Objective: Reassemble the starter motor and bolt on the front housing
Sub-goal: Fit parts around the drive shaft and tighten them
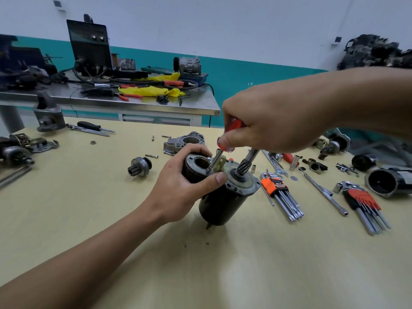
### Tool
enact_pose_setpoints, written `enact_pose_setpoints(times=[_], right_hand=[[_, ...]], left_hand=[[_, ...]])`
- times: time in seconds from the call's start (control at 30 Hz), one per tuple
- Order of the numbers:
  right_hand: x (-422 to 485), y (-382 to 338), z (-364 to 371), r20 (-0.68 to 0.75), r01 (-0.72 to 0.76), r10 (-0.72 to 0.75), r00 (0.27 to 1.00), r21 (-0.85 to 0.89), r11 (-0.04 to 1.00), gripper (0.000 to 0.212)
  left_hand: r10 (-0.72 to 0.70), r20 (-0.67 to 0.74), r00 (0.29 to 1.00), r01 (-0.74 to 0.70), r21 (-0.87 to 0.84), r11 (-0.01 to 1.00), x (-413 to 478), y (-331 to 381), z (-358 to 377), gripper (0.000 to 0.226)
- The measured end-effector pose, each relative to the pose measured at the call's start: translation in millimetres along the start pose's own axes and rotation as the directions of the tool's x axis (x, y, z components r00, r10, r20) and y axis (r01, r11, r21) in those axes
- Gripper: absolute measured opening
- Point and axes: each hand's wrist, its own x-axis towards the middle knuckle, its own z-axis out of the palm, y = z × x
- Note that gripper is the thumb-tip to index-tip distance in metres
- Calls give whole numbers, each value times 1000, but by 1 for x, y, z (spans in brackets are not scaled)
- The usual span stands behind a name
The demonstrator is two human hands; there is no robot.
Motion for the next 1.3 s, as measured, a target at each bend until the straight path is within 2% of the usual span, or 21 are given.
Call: enact_pose_setpoints(times=[0.17, 0.23, 0.3, 0.37, 0.47, 0.53, 0.63, 0.7, 0.77, 0.83, 0.9, 0.93, 0.97, 1.07, 1.17, 1.23, 1.3], right_hand=[[3, -7, 12, -248, -9, 9, 969, 4, 1000, 47], [3, -8, 11, -297, 98, -115, 948, -73, 993, 41], [1, -6, 6, -265, 215, -245, 933, -135, 967, 33], [1, 0, 0, -193, 310, -355, 915, -231, 922, 40], [3, 4, 6, -112, 336, -375, 920, -265, 904, 42], [8, 3, 9, -110, 308, -335, 936, -211, 928, 51], [19, -1, 5, -40, 152, -152, 988, -2, 988, 48], [21, -4, 2, 25, 121, -121, 992, -2, 993, 46], [15, -1, 2, 73, 204, -202, 977, -12, 979, 47], [12, 2, 3, 12, 293, -294, 956, -120, 948, 47], [12, 8, 6, -92, 448, -511, 854, -369, 814, 39], [13, 10, 6, -109, 493, -589, 801, -438, 751, 36], [15, 10, 7, -123, 507, -614, 780, -452, 734, 37], [17, -2, 9, -152, 399, -454, 878, -292, 869, 49], [26, -5, 13, -147, 171, -172, 974, -19, 985, 52], [32, -5, 12, -54, -78, 90, 994, 187, 979, 49], [34, -5, 10, 111, -285, 262, 959, 379, 881, 46]], left_hand=[[-7, 8, 1000, 7, -7, 1000, 1, 2, 2, 36], [4, 4, 1000, -4, 4, 1000, 1, 2, 1, 36], [10, 4, 1000, -10, 6, 1000, 0, 2, 1, 38], [3, 2, 1000, -3, 20, 1000, 0, 2, 1, 40], [-6, -8, 1000, 6, 27, 1000, 0, 1, 1, 40], [1, -19, 1000, 0, 36, 999, 0, 0, 1, 44], [-14, -28, 1000, 15, 44, 999, 0, -1, 3, 45], [-20, -21, 1000, 21, 36, 999, 0, 1, 4, 47], [-18, -13, 1000, 19, 43, 999, 0, 3, 3, 47], [-25, -17, 1000, 26, 53, 998, -1, 4, 3, 44], [-37, -18, 999, 38, 51, 998, 0, 4, 4, 48], [-36, -17, 999, 37, 60, 998, 0, 3, 5, 51], [-32, -17, 999, 33, 68, 997, 0, 3, 6, 53], [-34, -26, 999, 35, 47, 998, -2, 2, 4, 50], [-40, -52, 998, 42, 27, 999, -2, 0, 4, 49], [-32, -60, 998, 35, 41, 999, -2, 1, 5, 48], [-24, -53, 998, 27, 51, 998, -2, 2, 6, 48]])
